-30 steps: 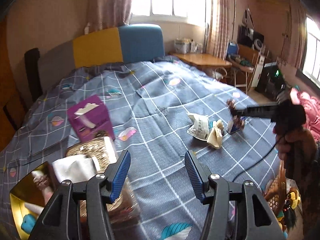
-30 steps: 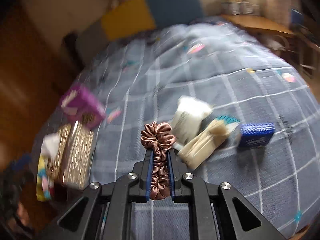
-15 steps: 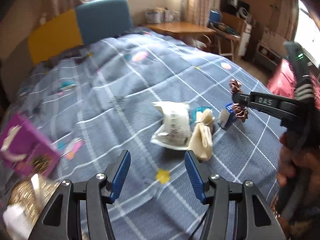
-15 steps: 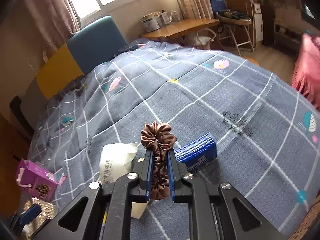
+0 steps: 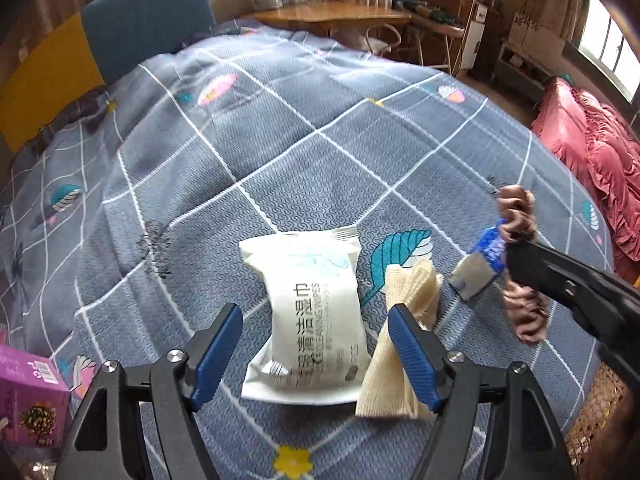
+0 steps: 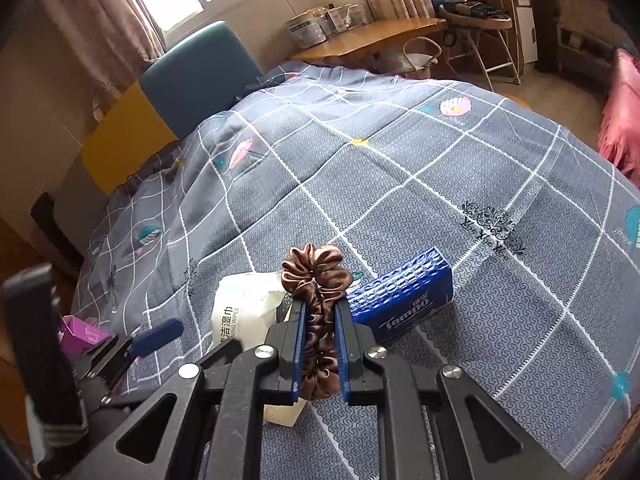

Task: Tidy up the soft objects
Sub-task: 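Lift the brown scrunchie with the right tool while the left tool grasps the white wipes pack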

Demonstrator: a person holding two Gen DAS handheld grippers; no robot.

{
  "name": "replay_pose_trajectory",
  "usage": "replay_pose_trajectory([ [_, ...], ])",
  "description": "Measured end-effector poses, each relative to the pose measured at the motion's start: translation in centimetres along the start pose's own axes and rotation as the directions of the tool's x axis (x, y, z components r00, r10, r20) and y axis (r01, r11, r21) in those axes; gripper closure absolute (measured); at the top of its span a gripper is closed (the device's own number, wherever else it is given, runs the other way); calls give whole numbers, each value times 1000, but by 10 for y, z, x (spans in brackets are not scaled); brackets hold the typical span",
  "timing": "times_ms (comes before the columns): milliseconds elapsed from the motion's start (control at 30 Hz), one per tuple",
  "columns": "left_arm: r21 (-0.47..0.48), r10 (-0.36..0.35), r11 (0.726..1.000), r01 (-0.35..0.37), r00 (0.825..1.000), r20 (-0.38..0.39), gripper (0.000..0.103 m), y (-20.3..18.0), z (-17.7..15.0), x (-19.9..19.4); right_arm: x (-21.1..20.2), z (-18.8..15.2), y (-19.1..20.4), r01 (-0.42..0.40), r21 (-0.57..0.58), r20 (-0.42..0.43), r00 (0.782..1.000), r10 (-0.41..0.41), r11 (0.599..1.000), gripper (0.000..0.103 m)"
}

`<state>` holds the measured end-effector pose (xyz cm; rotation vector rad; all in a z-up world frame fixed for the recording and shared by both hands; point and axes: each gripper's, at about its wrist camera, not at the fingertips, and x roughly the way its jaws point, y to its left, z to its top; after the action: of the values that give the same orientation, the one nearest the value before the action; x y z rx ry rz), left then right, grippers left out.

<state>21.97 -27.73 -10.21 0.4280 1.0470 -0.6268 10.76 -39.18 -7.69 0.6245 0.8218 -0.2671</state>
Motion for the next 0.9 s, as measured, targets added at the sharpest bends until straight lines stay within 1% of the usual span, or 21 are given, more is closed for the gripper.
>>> replay_pose_trajectory([
  [100,0,20,1000,-20,999,-34,26,1,6,19,0,0,0,4,-3,-1,1000,-4,1000,89],
  [133,-16,22,1000,-22,999,-44,27,5,7,26,0,0,0,5,-3,-2,1000,-5,1000,89],
  [167,-36,7,999,-9,998,-55,27,9,8,31,1,0,0,6,-4,-5,1000,-6,1000,89],
  [233,-78,-35,997,29,997,-65,40,18,5,36,3,0,1,0,-9,-16,1000,-1,1000,89],
  [267,-96,-52,994,46,997,-65,56,21,4,36,4,-1,2,-1,-16,-18,1000,1,1000,89],
  [333,-105,-52,993,47,998,-43,57,26,-3,30,6,-1,6,6,-40,-20,1000,-7,999,89],
  [400,-141,-61,988,58,998,-15,59,35,-12,21,6,-2,11,-4,-65,-23,1000,2,998,89],
  [500,-202,10,979,-8,1000,6,59,50,-31,6,6,-4,17,-18,-98,-26,1000,15,995,89],
  [567,-258,49,965,-42,999,20,59,63,-46,-5,9,-6,24,-57,-126,-49,997,51,990,89],
  [633,-329,102,940,-86,994,30,59,77,-65,-20,12,-11,39,-86,-198,-77,994,72,976,89],
  [700,-363,132,926,-106,990,47,59,90,-76,-30,12,-18,54,-103,-274,-91,993,81,956,89],
  [733,-376,164,917,-133,985,51,59,94,-83,-36,13,-21,61,-122,-305,-112,989,91,944,89],
  [800,-388,198,907,-162,979,53,59,100,-89,-44,21,-31,72,-157,-360,-176,979,99,920,89],
  [900,-392,216,901,-185,976,37,59,103,-88,-48,38,-49,88,-212,-424,-288,953,91,881,89],
])
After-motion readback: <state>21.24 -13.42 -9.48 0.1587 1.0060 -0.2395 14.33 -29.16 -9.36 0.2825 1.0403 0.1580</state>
